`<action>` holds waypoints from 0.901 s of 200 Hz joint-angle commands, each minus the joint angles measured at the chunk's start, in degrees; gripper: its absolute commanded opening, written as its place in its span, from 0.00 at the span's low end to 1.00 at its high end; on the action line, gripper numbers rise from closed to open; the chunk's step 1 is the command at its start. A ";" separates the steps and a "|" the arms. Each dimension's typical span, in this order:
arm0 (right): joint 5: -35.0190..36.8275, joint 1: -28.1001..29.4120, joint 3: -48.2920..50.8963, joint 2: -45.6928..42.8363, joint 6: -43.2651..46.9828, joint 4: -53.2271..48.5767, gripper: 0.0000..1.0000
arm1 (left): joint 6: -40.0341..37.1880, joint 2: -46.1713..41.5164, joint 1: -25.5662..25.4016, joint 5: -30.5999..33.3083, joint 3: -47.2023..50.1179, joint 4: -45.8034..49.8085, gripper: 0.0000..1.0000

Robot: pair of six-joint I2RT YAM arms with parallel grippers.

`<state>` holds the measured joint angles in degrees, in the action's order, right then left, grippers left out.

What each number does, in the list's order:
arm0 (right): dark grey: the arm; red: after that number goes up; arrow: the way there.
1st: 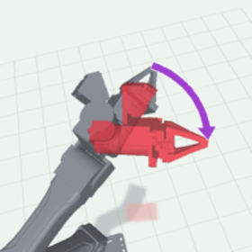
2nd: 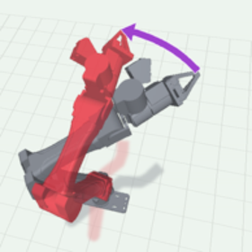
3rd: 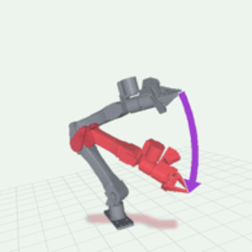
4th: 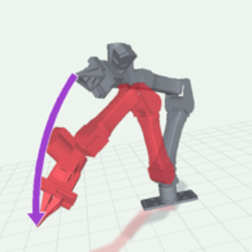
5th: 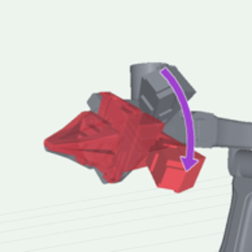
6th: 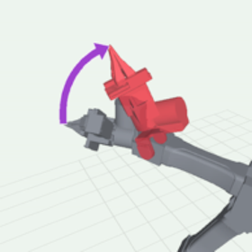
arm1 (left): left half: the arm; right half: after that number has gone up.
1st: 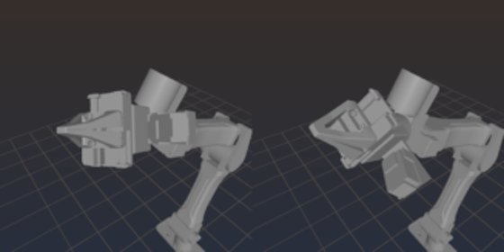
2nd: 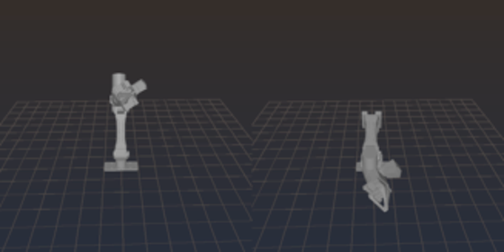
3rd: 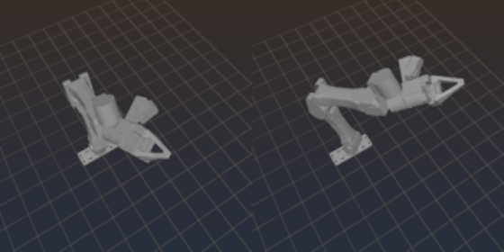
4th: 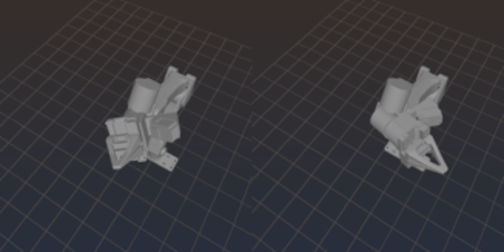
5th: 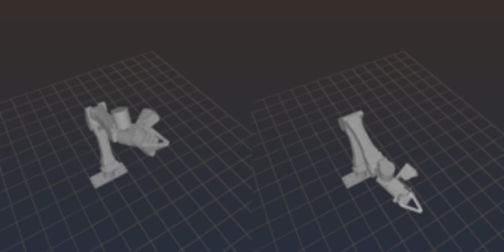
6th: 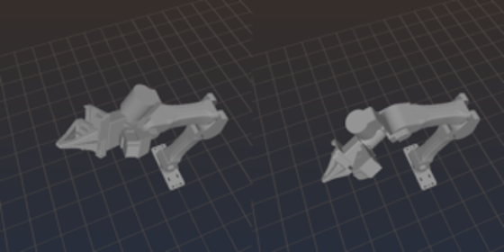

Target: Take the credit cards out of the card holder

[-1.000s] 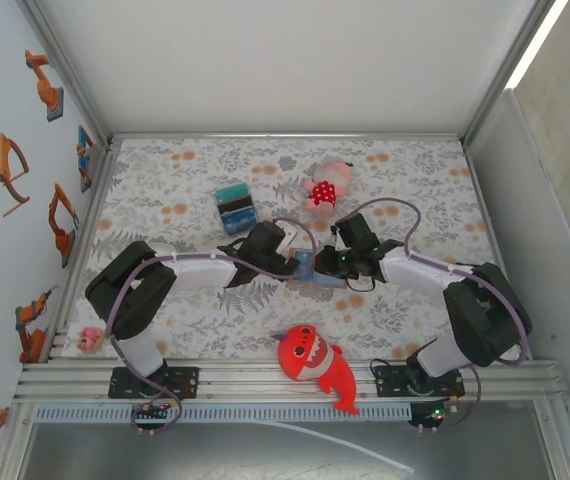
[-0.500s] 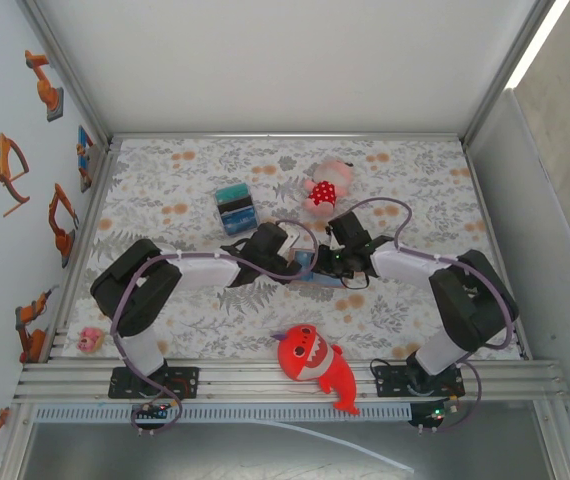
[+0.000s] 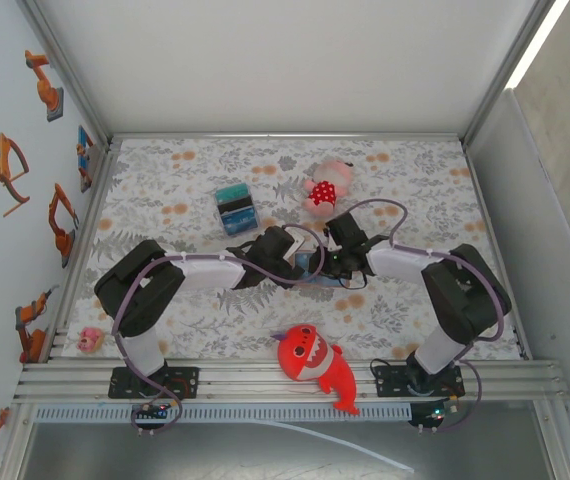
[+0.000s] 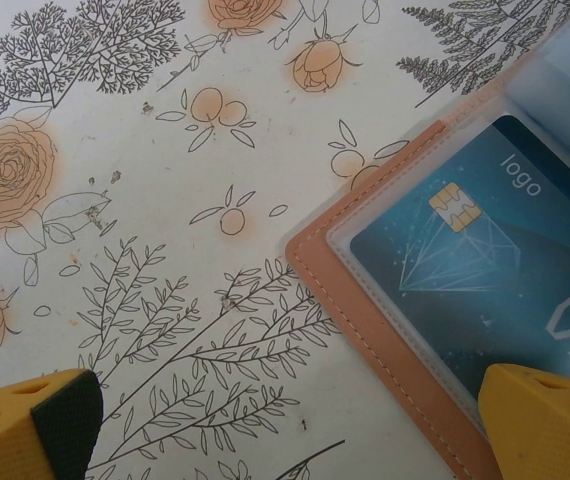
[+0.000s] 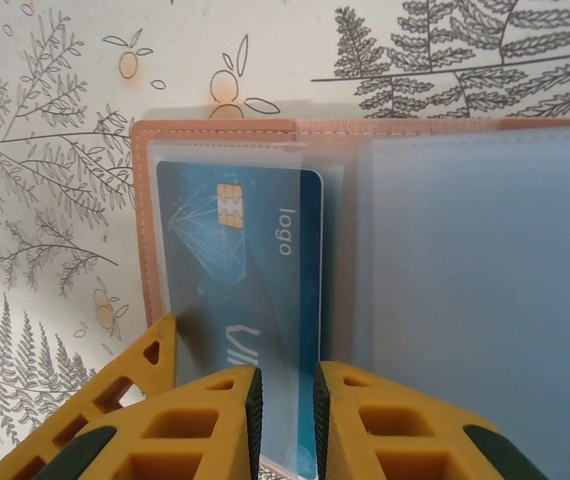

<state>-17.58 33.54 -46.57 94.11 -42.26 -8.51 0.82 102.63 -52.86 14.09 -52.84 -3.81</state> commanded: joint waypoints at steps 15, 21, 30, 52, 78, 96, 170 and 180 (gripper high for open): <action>-0.18 0.39 -1.25 1.93 -0.81 -0.19 0.21 | -0.54 -0.02 -0.40 0.68 -0.44 3.16 0.97; -0.07 0.38 -1.25 2.09 -0.80 -0.20 0.21 | -0.49 -0.11 -0.44 0.68 -0.29 3.27 0.97; 0.07 0.34 -1.09 2.18 -0.80 -0.36 0.20 | -0.46 -0.30 -0.49 0.68 -0.20 3.35 0.97; -0.71 0.31 -0.68 2.48 -0.97 0.53 0.20 | 0.05 -0.39 -0.49 0.50 0.42 3.33 0.97; -2.37 0.32 -0.04 2.35 -1.58 2.59 0.19 | 0.59 -0.09 -0.49 0.16 0.76 3.41 0.97; -4.00 0.30 0.64 1.80 -2.20 4.85 0.19 | 0.90 0.15 -0.49 -0.28 0.81 3.38 0.97; -7.26 -1.23 4.80 -1.88 -4.10 11.22 0.11 | 1.47 -0.58 -0.40 -0.55 1.00 4.34 0.97; -8.38 -1.76 5.76 -2.08 -4.76 13.34 0.10 | 1.47 -0.74 -0.40 -0.55 0.98 4.64 0.97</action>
<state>-22.46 32.56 -42.94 93.89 -45.19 -0.64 1.74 102.52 -52.88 14.11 -52.82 -2.76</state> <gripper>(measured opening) 0.113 0.970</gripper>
